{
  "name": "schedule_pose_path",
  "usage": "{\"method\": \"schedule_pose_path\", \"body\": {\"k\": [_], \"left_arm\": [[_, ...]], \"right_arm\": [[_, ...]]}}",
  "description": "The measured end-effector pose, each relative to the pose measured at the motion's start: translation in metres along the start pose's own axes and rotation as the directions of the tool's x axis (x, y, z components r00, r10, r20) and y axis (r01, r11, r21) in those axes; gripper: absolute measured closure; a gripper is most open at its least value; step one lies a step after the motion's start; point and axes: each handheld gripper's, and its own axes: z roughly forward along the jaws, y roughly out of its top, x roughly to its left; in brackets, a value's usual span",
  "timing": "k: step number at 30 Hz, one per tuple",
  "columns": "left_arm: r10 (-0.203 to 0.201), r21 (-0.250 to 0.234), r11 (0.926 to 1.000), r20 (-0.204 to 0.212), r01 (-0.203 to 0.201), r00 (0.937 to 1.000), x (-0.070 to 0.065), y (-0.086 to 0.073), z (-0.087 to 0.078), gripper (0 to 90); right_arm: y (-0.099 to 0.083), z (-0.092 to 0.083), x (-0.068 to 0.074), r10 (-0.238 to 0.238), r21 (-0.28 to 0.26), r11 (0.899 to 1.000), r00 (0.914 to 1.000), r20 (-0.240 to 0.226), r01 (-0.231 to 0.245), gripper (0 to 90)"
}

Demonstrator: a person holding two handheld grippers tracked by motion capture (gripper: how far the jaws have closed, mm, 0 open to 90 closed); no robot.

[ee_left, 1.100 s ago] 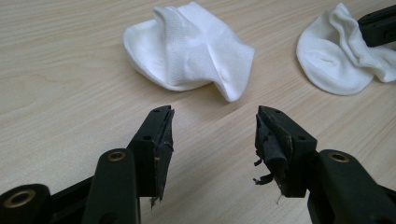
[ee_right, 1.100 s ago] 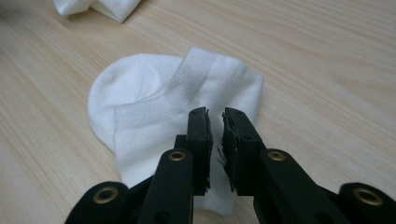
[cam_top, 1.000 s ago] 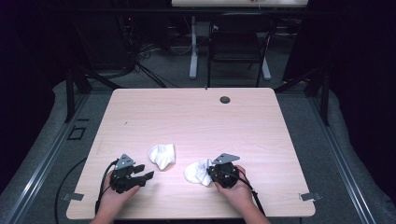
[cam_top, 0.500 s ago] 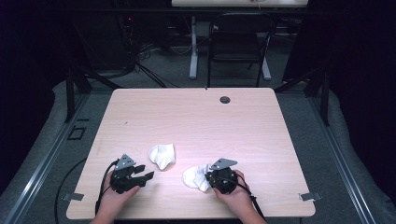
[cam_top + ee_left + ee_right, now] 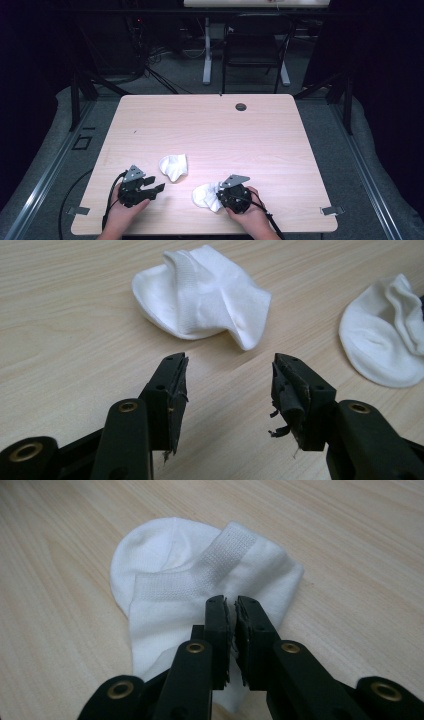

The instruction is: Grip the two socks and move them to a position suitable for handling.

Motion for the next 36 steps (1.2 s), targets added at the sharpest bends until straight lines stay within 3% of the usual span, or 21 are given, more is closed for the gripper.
{"method": "schedule_pose_path", "body": {"k": [2,3,12,13,17,19,23,28,36], "left_arm": [[-0.004,-0.005,1.0000,-0.010,0.004,0.9999,0.000,0.002,0.001,47.9],[-0.025,-0.015,0.9996,-0.014,0.025,0.9996,0.001,0.005,0.003,47.6],[-0.040,-0.021,0.9990,-0.030,0.040,0.9987,0.003,0.027,0.018,47.4],[-0.038,-0.017,0.9991,-0.039,0.038,0.9985,0.003,0.031,0.020,47.5],[-0.014,0.008,0.9999,-0.073,0.015,0.9972,0.004,0.041,0.037,48.2],[-0.028,0.033,0.9990,-0.083,0.031,0.9961,0.007,0.044,0.051,48.2],[-0.024,0.069,0.9972,-0.091,0.031,0.9955,0.007,0.044,0.061,48.2],[-0.029,0.083,0.9959,-0.089,0.037,0.9956,0.006,0.043,0.069,49.1],[-0.005,0.088,0.9960,-0.081,0.012,0.9967,-0.002,0.045,0.077,51.0]], "right_arm": [[-0.001,-0.001,0.003,0.001,0.003,1.000,1.0000,-0.002,-0.001,84.1],[-0.001,-0.001,0.006,-0.005,0.005,1.000,1.0000,0.001,0.005,84.0],[-0.002,-0.003,0.012,-0.016,0.016,1.000,0.9999,-0.001,0.016,83.8],[-0.005,-0.003,0.013,0.001,0.007,1.000,0.9999,-0.014,-0.001,83.8],[-0.004,-0.004,0.015,-0.008,0.023,1.000,0.9999,-0.012,0.008,83.6],[-0.004,-0.004,0.016,-0.005,0.018,1.000,0.9999,-0.015,0.006,83.5],[-0.004,-0.004,0.017,-0.017,0.021,1.000,0.9997,-0.016,0.017,83.5],[-0.005,-0.004,0.020,-0.021,0.020,1.000,0.9995,-0.025,0.022,83.3],[-0.005,-0.006,0.024,-0.016,0.040,0.999,0.9988,-0.046,0.018,82.4]]}}
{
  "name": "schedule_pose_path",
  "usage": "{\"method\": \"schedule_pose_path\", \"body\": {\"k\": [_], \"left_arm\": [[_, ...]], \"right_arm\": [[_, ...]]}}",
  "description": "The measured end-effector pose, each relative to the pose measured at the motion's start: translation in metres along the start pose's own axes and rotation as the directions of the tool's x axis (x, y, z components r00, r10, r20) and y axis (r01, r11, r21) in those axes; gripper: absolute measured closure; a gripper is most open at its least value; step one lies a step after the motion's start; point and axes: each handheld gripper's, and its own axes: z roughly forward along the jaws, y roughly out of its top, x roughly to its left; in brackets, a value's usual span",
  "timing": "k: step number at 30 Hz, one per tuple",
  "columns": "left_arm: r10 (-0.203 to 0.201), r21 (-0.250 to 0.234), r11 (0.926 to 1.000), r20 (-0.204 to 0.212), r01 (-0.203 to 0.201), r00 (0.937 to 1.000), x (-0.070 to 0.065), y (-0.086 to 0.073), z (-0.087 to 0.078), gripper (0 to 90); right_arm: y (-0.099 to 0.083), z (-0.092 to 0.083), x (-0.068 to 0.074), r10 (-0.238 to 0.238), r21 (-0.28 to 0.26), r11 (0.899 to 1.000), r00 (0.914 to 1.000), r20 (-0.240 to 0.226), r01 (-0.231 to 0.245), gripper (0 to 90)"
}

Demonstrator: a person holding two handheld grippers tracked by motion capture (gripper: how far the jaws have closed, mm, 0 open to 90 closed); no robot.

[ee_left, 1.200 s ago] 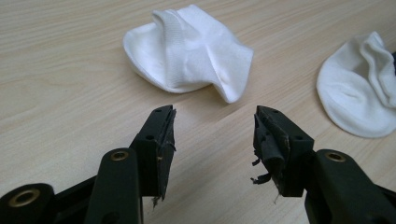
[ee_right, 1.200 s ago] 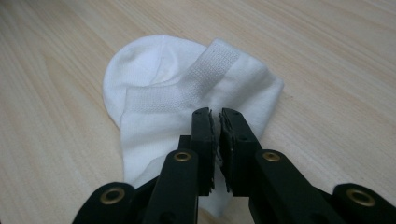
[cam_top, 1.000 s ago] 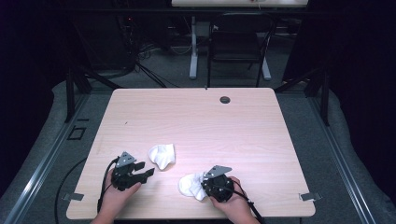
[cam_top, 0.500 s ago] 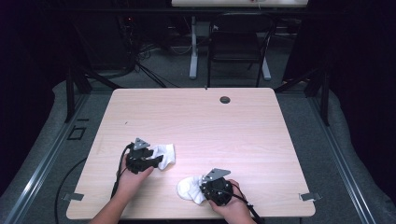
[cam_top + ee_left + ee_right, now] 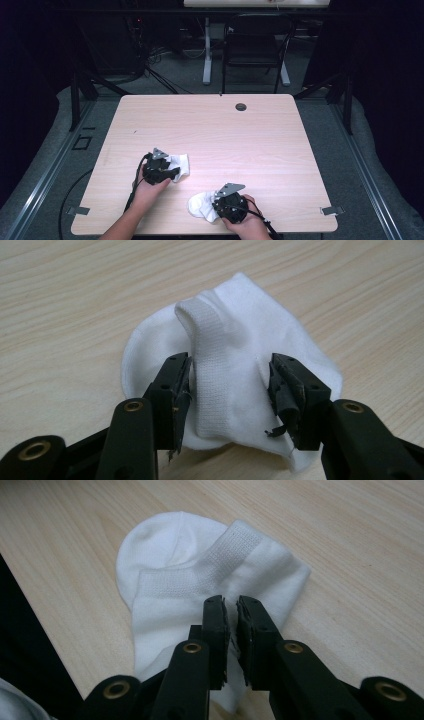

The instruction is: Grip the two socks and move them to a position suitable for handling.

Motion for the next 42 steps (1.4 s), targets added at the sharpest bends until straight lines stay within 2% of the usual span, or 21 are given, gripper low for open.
{"method": "schedule_pose_path", "body": {"k": [9,23,35,38,40,42], "left_arm": [[0.029,0.006,0.9996,0.028,-0.029,0.9992,-0.018,0.005,0.006,50.4],[0.048,0.003,0.9988,0.058,-0.048,0.9972,-0.040,0.012,0.017,49.9],[0.049,-0.008,0.9988,0.075,-0.049,0.9960,-0.048,0.018,0.025,49.4],[0.043,-0.006,0.9991,0.087,-0.043,0.9953,-0.048,0.019,0.024,48.9],[0.035,-0.023,0.9992,0.091,-0.033,0.9952,-0.048,0.019,0.021,47.8],[0.045,-0.037,0.9984,0.094,-0.042,0.9945,-0.048,0.020,0.016,47.2]], "right_arm": [[0.000,0.001,0.008,-0.026,-0.006,1.000,0.9997,-0.003,0.026,82.3],[0.001,0.004,0.011,-0.011,-0.016,1.000,0.9999,-0.010,0.010,81.9],[0.007,0.012,0.005,0.024,-0.048,0.999,0.9997,-0.010,-0.025,81.3],[0.009,0.014,0.003,0.029,-0.053,0.998,0.9995,-0.011,-0.030,80.8],[0.010,0.013,0.004,0.028,-0.056,0.998,0.9996,-0.007,-0.028,78.9],[0.010,0.011,0.004,0.022,-0.081,0.996,0.9997,-0.003,-0.022,77.4]]}}
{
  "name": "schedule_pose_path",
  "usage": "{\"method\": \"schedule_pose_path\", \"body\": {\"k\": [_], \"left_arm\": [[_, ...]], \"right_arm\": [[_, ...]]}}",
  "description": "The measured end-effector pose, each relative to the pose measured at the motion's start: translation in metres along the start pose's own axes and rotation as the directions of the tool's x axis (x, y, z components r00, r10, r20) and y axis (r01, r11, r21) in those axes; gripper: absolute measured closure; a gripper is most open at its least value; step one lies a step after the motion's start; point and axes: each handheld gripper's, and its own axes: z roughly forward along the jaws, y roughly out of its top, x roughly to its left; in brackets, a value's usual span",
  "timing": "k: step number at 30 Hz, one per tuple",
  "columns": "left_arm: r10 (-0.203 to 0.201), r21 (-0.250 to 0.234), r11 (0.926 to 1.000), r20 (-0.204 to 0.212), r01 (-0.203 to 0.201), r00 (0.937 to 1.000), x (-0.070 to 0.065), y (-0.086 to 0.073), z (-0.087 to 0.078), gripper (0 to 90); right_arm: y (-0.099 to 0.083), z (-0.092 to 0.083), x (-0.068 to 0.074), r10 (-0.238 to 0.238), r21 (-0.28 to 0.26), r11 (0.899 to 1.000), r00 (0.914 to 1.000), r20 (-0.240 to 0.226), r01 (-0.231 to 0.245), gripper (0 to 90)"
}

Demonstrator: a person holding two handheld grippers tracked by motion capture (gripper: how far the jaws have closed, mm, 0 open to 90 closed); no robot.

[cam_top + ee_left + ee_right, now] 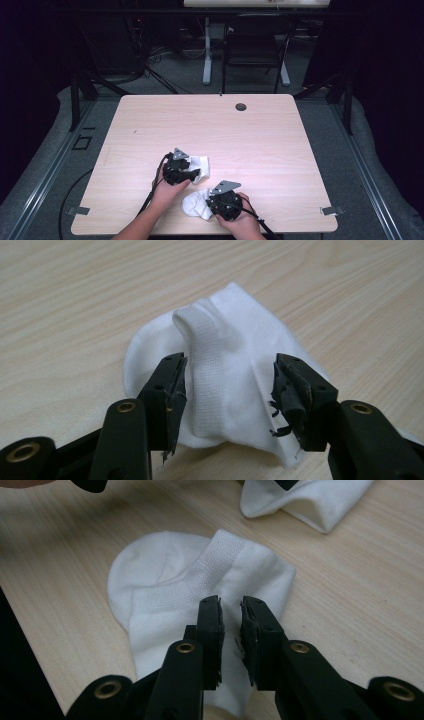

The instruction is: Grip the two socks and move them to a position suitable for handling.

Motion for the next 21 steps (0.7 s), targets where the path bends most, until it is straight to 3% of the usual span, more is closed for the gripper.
{"method": "schedule_pose_path", "body": {"k": [6,11,14,16,20,21], "left_arm": [[0.018,-0.033,0.9993,0.014,-0.018,0.9997,0.000,-0.003,-0.028,47.3],[0.017,-0.060,0.9981,0.045,-0.014,0.9988,-0.003,-0.017,-0.056,49.0],[0.011,-0.072,0.9974,0.055,-0.007,0.9984,-0.003,-0.024,-0.065,49.3],[-0.001,-0.069,0.9976,0.061,0.005,0.9981,-0.004,-0.031,-0.071,49.7],[0.027,-0.045,0.9987,0.066,-0.024,0.9975,-0.010,-0.043,-0.081,50.0],[0.026,-0.042,0.9988,0.069,-0.023,0.9973,-0.011,-0.045,-0.083,50.0]], "right_arm": [[0.003,-0.013,-0.002,0.007,-0.077,0.997,1.0000,0.001,-0.007,69.0],[0.004,-0.018,-0.006,0.023,-0.087,0.996,0.9997,-0.002,-0.023,65.5],[0.005,-0.020,-0.006,0.018,-0.093,0.996,0.9998,-0.006,-0.018,65.0],[0.005,-0.024,-0.004,0.020,-0.114,0.993,0.9998,-0.003,-0.020,65.0],[0.003,-0.027,-0.002,0.037,-0.150,0.988,0.9992,0.015,-0.034,65.0],[0.002,-0.029,-0.001,0.013,-0.147,0.989,0.9993,0.035,-0.008,65.0]]}}
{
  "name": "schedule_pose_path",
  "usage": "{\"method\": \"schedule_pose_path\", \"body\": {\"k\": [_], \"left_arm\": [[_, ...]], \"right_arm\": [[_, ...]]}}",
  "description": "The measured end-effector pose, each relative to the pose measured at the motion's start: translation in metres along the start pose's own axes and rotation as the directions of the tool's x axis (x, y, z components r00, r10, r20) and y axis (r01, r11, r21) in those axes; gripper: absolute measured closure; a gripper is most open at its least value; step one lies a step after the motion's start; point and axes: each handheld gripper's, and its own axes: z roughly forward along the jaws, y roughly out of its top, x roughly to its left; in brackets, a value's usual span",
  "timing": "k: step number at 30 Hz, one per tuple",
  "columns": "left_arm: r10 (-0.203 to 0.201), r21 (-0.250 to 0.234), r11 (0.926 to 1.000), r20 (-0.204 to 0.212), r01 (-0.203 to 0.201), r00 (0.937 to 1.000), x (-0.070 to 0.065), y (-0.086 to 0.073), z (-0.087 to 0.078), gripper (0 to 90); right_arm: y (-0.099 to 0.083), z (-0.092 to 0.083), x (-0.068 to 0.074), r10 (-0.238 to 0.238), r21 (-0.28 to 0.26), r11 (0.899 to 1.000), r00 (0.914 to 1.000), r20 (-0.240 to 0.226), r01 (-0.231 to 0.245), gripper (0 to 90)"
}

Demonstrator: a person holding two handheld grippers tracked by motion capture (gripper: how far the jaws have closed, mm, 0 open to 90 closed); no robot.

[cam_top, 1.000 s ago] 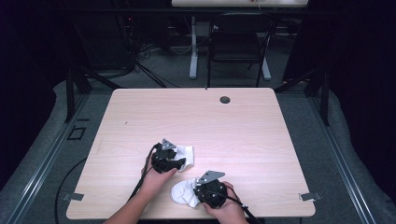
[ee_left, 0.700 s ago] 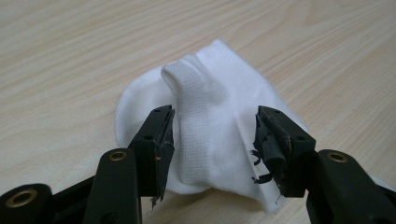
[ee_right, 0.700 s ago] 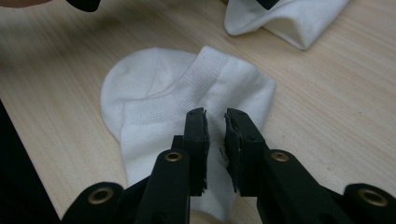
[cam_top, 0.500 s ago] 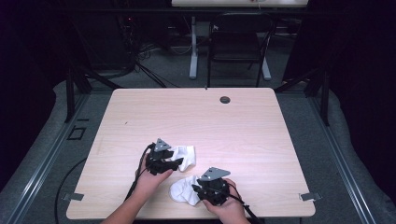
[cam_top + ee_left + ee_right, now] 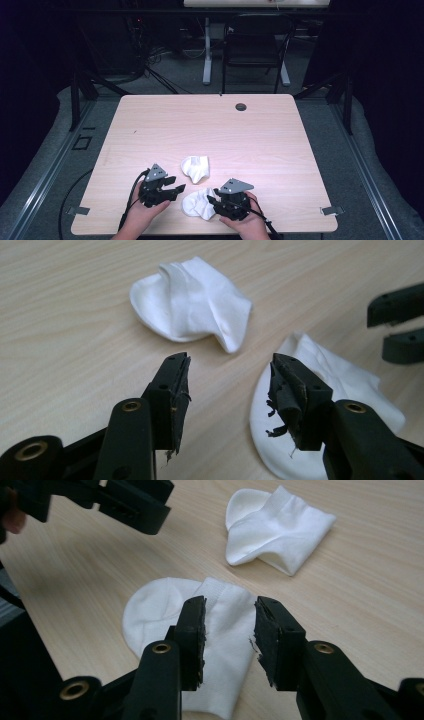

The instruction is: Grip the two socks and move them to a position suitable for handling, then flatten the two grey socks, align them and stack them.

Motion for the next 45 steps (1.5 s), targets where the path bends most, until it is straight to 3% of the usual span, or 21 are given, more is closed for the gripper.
{"method": "schedule_pose_path", "body": {"k": [2,4,10,11,16,17,22,27,34,40,45], "left_arm": [[-0.005,0.008,1.0000,0.001,0.005,1.0000,-0.002,-0.005,-0.003,50.0],[-0.011,0.009,0.9999,-0.004,0.011,0.9999,-0.003,-0.009,-0.005,50.1],[-0.005,0.015,0.9999,-0.009,0.005,0.9999,-0.004,-0.014,-0.005,50.2],[-0.007,0.015,0.9999,0.003,0.007,1.0000,-0.003,-0.015,-0.004,50.6],[0.005,0.029,0.9996,-0.002,-0.005,1.0000,-0.002,-0.016,0.000,53.7],[0.006,0.031,0.9995,0.001,-0.006,1.0000,-0.003,-0.017,0.002,55.2],[0.017,0.052,0.9985,0.010,-0.018,0.9998,-0.006,-0.020,0.007,55.3],[0.039,0.060,0.9974,0.023,-0.040,0.9990,-0.012,-0.020,0.008,55.9],[0.037,0.067,0.9969,0.047,-0.040,0.9982,-0.017,-0.021,0.012,65.4],[0.065,0.080,0.9943,0.059,-0.070,0.9961,-0.023,-0.022,0.016,66.1],[0.079,0.094,0.9920,0.060,-0.084,0.9951,-0.026,-0.022,0.019,63.8]], "right_arm": [[0.000,-0.001,0.002,-0.033,0.003,0.999,0.9994,0.012,0.033,62.2],[0.000,0.000,0.002,-0.034,0.001,0.999,0.9994,0.007,0.034,61.9],[-0.003,0.002,0.010,-0.129,0.078,0.989,0.9911,0.029,0.127,68.9],[-0.001,0.001,0.011,-0.103,0.079,0.992,0.9946,0.015,0.101,71.2],[-0.001,0.001,0.011,-0.092,0.049,0.995,0.9958,0.009,0.091,74.3],[-0.001,0.002,0.010,-0.067,0.041,0.997,0.9976,-0.020,0.067,73.2],[-0.003,0.007,0.012,-0.020,0.027,0.999,0.9973,-0.071,0.022,67.9],[-0.002,0.010,0.016,-0.023,0.035,0.999,0.9949,-0.099,0.026,67.9],[-0.003,0.020,0.022,-0.039,0.063,0.997,0.9924,-0.116,0.047,66.2],[-0.005,0.027,0.027,-0.080,0.079,0.993,0.9889,-0.125,0.090,63.8],[-0.006,0.028,0.027,-0.082,0.084,0.992,0.9880,-0.130,0.094,63.4]]}}
